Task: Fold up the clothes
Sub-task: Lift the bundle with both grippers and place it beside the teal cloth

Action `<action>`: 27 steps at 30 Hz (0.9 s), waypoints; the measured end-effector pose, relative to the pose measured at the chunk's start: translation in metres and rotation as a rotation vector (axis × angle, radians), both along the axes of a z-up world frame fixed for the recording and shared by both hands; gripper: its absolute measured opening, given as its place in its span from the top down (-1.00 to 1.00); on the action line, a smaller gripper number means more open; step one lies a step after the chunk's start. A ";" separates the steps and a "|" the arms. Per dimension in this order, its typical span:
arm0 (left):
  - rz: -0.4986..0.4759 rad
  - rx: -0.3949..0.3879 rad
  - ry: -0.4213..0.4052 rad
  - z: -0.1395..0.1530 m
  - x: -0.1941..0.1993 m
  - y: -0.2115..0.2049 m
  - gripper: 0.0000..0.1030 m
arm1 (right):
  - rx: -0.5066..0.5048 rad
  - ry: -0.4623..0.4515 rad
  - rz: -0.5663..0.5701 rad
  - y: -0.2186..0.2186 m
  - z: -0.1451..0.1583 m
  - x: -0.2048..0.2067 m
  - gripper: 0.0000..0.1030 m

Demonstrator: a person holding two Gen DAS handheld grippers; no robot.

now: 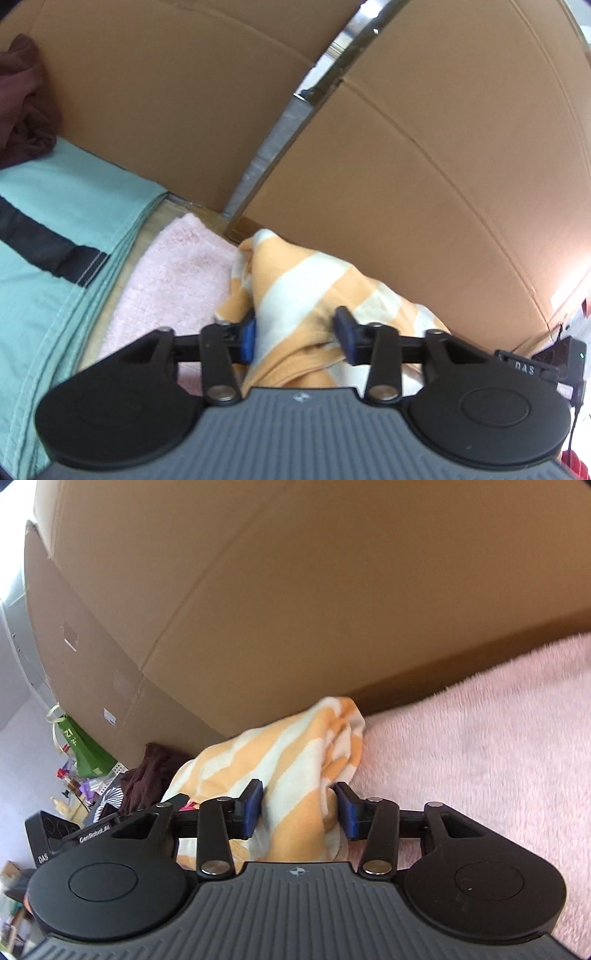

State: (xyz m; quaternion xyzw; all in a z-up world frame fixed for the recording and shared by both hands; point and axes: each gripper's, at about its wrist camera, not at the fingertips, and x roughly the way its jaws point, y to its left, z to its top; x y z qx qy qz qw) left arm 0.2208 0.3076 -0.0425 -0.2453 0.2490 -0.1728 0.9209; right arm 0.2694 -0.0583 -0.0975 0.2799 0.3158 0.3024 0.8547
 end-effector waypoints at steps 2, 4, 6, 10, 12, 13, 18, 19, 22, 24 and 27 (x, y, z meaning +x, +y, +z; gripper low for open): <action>0.013 0.020 -0.003 0.001 -0.003 0.000 -0.19 | -0.007 0.010 -0.022 -0.004 0.003 -0.003 0.12; 0.070 0.085 -0.067 0.008 -0.015 -0.002 -0.15 | -0.066 -0.033 -0.076 -0.009 0.015 -0.012 0.03; 0.165 0.198 -0.192 0.020 -0.035 -0.008 -0.05 | -0.114 -0.135 -0.159 -0.015 0.029 -0.026 0.04; 0.192 0.227 -0.411 0.036 -0.065 -0.019 -0.01 | -0.100 -0.307 -0.175 -0.012 0.048 -0.046 0.12; 0.084 0.181 -0.344 0.031 -0.053 -0.029 -0.01 | -0.104 -0.302 -0.104 -0.002 0.047 -0.045 0.22; 0.029 0.160 -0.305 0.028 -0.046 -0.034 -0.01 | -0.106 -0.290 -0.073 0.003 0.045 -0.043 0.26; -0.073 0.141 -0.158 0.014 -0.029 -0.033 -0.36 | -0.248 -0.232 0.036 0.021 0.032 -0.040 0.36; -0.093 0.138 -0.129 0.011 -0.025 -0.033 -0.50 | -0.282 -0.238 0.048 0.023 0.034 -0.042 0.38; -0.135 0.156 -0.072 0.007 -0.017 -0.035 -0.65 | -0.351 -0.243 0.068 0.025 0.040 -0.046 0.38; -0.137 0.188 -0.079 0.010 -0.015 -0.039 -0.67 | -0.364 -0.256 0.062 0.021 0.037 -0.049 0.39; -0.138 0.186 -0.082 0.010 -0.017 -0.039 -0.66 | -0.392 -0.273 0.067 0.032 0.041 -0.046 0.40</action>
